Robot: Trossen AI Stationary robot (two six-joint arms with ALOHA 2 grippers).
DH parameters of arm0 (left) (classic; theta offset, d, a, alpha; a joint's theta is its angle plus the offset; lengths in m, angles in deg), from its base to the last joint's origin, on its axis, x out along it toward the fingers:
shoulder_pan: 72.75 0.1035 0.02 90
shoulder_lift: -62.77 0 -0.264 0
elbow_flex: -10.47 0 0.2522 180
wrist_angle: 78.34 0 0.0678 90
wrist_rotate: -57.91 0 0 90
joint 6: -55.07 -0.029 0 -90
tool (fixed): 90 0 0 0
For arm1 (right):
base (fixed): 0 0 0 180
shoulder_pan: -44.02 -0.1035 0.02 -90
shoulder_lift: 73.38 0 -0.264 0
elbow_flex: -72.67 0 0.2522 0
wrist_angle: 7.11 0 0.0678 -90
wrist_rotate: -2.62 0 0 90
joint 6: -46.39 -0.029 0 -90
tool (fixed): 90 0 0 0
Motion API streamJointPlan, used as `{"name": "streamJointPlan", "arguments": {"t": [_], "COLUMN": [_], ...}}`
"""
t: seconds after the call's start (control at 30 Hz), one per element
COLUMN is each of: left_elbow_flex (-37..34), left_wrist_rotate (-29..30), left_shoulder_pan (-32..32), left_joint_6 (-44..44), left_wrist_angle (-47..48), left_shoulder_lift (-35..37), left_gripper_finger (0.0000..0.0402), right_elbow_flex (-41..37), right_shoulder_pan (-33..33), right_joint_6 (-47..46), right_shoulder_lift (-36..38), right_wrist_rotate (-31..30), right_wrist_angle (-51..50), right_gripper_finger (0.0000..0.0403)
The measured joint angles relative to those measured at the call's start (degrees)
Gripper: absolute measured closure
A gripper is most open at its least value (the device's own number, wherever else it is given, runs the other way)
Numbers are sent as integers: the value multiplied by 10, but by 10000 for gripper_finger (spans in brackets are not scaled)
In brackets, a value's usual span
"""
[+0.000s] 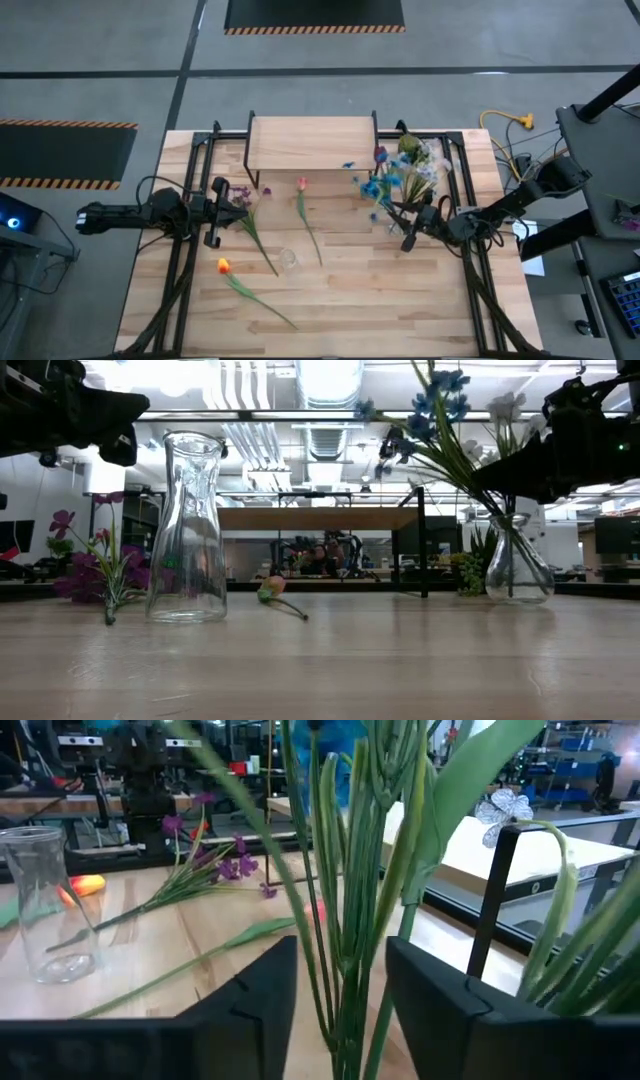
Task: Pick and place flowers into a vace then onto a shelf
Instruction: Adjust the right transparent crystal vase
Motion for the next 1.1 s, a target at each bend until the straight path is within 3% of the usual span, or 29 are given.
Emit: {"name": "streamJointPlan", "arguments": {"t": [0.27, 0.57, 0.8, 1.1], "left_elbow_flex": [0, 0, 0, 0], "left_wrist_rotate": [0, 0, 0, 0], "left_shoulder_pan": [0, 0, 0, 0], "left_joint_6": [0, 0, 0, 0], "left_wrist_angle": [0, 0, 0, 0], "left_shoulder_lift": [0, 0, 0, 0], "left_gripper_finger": [402, 402, 402, 402], "right_elbow_flex": [9, 11, 10, 18], "right_shoulder_pan": [0, 0, -3, -26], "right_joint_6": [13, 25, -118, -36], "right_shoulder_lift": [14, 21, 18, 19], "right_wrist_rotate": [17, 20, 45, 50], "right_wrist_angle": [2, -3, -121, -10], "right_gripper_finger": [216, 218, 227, 218]}}
